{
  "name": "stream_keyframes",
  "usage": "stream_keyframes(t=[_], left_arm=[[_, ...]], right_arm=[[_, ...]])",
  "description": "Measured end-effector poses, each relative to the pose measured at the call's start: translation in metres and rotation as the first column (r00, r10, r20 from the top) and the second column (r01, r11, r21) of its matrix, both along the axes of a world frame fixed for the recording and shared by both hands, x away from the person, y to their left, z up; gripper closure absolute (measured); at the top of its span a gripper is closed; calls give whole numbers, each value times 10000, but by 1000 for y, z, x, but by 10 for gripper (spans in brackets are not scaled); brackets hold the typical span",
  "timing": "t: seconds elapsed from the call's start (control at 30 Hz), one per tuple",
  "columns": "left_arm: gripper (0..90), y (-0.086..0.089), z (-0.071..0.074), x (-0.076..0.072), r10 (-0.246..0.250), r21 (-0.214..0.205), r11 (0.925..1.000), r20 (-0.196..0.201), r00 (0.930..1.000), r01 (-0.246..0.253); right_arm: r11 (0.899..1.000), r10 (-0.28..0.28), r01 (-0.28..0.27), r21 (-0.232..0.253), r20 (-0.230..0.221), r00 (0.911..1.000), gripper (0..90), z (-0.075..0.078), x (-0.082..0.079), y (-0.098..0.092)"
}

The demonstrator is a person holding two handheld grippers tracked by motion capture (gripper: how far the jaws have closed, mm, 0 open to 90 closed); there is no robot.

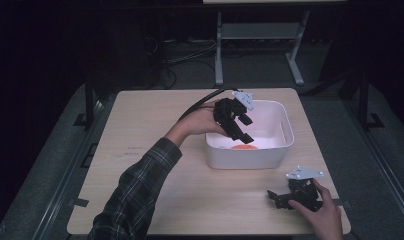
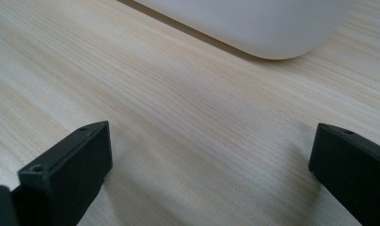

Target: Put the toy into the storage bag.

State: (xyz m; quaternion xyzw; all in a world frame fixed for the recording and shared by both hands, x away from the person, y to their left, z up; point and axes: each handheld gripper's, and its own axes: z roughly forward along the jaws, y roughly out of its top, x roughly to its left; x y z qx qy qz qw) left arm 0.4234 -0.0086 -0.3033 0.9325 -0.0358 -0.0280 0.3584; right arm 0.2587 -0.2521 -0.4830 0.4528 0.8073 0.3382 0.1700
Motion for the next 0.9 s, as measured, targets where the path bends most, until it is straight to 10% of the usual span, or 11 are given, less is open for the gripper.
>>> stream_keyframes(t=[0.6, 0.9], left_arm=[[260, 58, 1, -18, 1840, -721, 9805, 139, 9828, -1826], [255, 100, -3, -39, 3159, -953, 9452, 255, 9484, -3123]], right_arm=[[10000, -3, 3, 5, -2, 10000, 0, 0, 0, 0], [10000, 4, -4, -8, 10, 10000, 0, 0, 0, 0]])
